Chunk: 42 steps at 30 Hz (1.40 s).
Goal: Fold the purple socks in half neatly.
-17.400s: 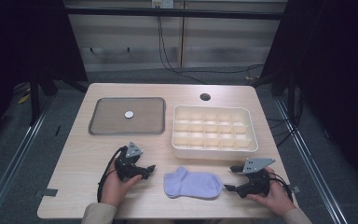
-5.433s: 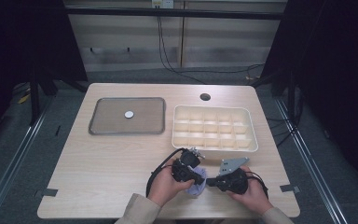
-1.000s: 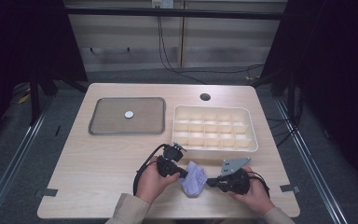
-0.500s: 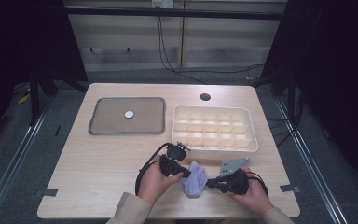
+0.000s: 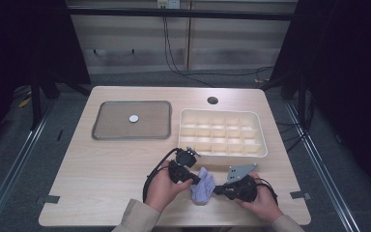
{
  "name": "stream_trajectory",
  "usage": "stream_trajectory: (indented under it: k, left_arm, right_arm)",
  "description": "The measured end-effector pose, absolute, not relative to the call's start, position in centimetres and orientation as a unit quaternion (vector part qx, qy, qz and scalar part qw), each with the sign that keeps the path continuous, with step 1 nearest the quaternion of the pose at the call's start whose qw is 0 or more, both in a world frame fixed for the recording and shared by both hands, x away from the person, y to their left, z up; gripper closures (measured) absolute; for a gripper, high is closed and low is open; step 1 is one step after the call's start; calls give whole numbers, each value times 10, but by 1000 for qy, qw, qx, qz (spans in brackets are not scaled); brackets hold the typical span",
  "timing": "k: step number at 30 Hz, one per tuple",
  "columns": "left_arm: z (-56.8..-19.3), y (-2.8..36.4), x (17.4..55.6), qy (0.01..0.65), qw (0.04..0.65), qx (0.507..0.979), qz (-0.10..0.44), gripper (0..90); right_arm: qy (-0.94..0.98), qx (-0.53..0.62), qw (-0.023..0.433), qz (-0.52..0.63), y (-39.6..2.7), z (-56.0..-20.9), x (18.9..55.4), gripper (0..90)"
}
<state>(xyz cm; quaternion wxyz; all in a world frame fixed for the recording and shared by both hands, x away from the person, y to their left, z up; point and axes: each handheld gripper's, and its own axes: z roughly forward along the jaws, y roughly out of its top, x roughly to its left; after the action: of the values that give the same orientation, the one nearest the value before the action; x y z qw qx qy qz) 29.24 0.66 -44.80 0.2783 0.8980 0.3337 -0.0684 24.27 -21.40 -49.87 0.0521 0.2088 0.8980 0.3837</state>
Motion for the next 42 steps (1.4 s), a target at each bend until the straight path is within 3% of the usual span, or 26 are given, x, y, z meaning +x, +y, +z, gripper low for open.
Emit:
stream_trajectory:
  k: [42]
  left_arm:
    - [-443,-21,281,298,284,908,-84,833]
  right_arm:
    - [896,214,52,385,-209,-501,242,900]
